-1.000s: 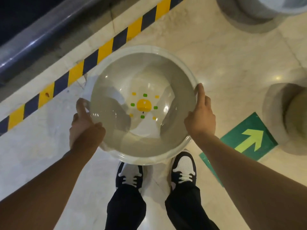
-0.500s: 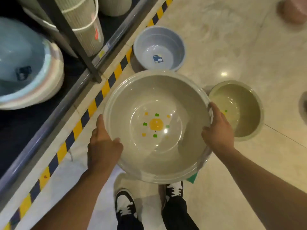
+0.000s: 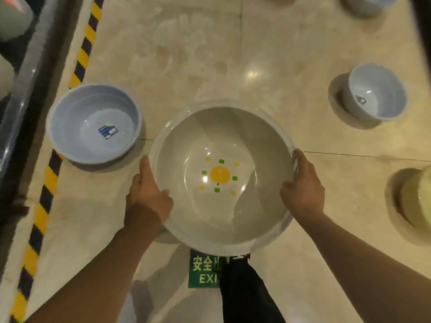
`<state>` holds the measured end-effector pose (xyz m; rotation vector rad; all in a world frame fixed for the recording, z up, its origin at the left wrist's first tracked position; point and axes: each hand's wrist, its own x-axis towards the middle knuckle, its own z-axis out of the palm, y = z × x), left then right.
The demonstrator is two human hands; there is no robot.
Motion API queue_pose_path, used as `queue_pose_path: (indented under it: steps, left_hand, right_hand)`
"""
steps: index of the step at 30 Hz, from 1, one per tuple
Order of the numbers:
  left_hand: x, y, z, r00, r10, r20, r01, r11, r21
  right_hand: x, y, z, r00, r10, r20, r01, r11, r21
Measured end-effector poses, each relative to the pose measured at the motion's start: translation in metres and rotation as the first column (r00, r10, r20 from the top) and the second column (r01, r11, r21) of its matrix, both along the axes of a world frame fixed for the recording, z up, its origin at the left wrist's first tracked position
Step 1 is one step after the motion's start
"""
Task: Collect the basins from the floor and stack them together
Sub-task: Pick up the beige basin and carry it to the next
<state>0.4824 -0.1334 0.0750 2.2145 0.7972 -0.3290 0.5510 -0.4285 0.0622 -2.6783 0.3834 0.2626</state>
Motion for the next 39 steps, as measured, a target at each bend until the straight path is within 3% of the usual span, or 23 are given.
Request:
queue_pose_path:
  steps: [10, 17, 22, 29, 32, 34, 36, 39]
  left_hand:
    - [0.125, -0.055, -0.123, 0.986, -0.113, -0.119, 0.114, 0.993, 0.002]
    - [0.15, -0.059, -0.178, 0.939, -0.284, -0.192, 0.294, 0.955, 0.025]
    - [0.148, -0.057, -0.208, 0.937, -0.292, -0.191, 0.292, 0.956, -0.028]
    - [0.144, -0.056, -0.233, 0.929, -0.337, -0.154, 0.351, 0.933, 0.076]
    - [0.149, -0.058, -0.229, 0.899, -0.375, -0.226, 0.402, 0.912, 0.087]
    - [0.158, -0.062, -0.212, 0.868, -0.435, -0.238, 0.476, 0.865, 0.158]
    - [0.171, -0.074, -0.179, 0.808, -0.565, -0.165, 0.588, 0.753, 0.296]
    - [0.198, -0.109, -0.106, 0.611, -0.791, 0.004, 0.716, 0.556, 0.422]
  right_hand:
    - [0.093, -0.057, -0.107, 0.996, -0.038, -0.079, 0.037, 0.999, -0.008]
    - [0.079, -0.06, -0.175, 0.983, -0.162, -0.084, 0.161, 0.987, -0.009]
    - [0.068, -0.06, -0.211, 0.967, -0.222, -0.127, 0.223, 0.975, -0.012]
    - [0.066, -0.062, -0.237, 0.957, -0.261, -0.126, 0.267, 0.963, 0.04]
    - [0.072, -0.069, -0.23, 0.955, -0.212, -0.206, 0.228, 0.972, 0.056]
    - [0.078, -0.07, -0.211, 0.947, -0.176, -0.267, 0.197, 0.979, 0.055]
    - [0.083, -0.071, -0.178, 0.96, -0.115, -0.254, 0.118, 0.993, -0.003]
    - [0.078, -0.079, -0.107, 0.983, 0.05, -0.175, -0.081, 0.982, -0.172]
